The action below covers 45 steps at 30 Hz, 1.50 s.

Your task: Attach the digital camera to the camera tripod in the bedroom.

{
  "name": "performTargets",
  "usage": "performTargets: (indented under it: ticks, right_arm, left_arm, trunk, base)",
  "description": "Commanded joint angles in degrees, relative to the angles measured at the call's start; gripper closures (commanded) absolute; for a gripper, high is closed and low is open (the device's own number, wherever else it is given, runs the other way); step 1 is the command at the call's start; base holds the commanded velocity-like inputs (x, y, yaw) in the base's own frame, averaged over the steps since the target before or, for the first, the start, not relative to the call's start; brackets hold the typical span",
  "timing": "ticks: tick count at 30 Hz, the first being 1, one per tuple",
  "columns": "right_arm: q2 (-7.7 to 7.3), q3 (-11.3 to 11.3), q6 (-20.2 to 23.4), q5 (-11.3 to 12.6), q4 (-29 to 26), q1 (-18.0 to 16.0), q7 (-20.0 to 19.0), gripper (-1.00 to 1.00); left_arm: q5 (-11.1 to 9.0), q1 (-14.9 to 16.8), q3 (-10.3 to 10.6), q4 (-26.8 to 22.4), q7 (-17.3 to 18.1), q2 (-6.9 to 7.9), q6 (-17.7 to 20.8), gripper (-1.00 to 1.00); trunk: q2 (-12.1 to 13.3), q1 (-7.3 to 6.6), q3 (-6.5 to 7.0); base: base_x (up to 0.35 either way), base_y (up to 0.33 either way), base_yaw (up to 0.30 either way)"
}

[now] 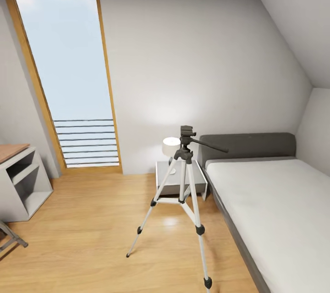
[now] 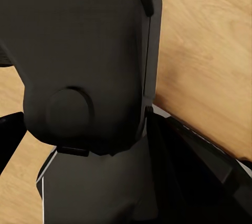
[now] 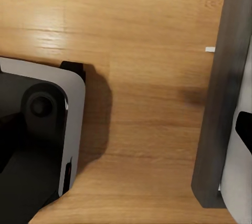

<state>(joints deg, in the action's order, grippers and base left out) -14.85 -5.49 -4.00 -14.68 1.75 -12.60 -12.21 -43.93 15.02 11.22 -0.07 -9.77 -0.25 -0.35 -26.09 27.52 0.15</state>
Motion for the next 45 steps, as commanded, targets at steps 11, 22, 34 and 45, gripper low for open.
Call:
performTargets:
  ticks: [11,22,34,45]
  right_arm:
    - [-0.01,-0.5,-0.4,-0.4,0.2,-0.1,0.0,-1.0]
    - [0.0,-0.5,-0.4,-0.4,0.2,-0.1,-0.1,-1.0]
    - [0.0,-0.5,-0.3,-0.4,0.2,-0.1,-0.1,-1.0]
    - [-0.01,-0.5,-0.4,-0.5,0.2,-0.1,-0.1,-1.0]
  left_arm:
    - [-0.3,0.0,0.5,0.0,-0.3,-0.02,0.0,1.0]
    - [-0.3,0.0,0.5,0.0,-0.3,-0.04,0.0,1.0]
    - [-0.3,0.0,0.5,0.0,-0.3,-0.02,0.0,1.0]
    - [-0.3,0.0,0.5,0.0,-0.3,-0.02,0.0,1.0]
  trunk:
    - [0.0,0.02,-0.02]
    - [0.0,0.02,-0.02]
    - [0.0,0.02,-0.02]
    - [0.0,0.02,-0.02]
  base:
    - [0.001,0.0,-0.061]
    - [0.0,0.0,-0.225]
    - [0.071,0.01,-0.121]
    - [0.265,0.143,-0.007]
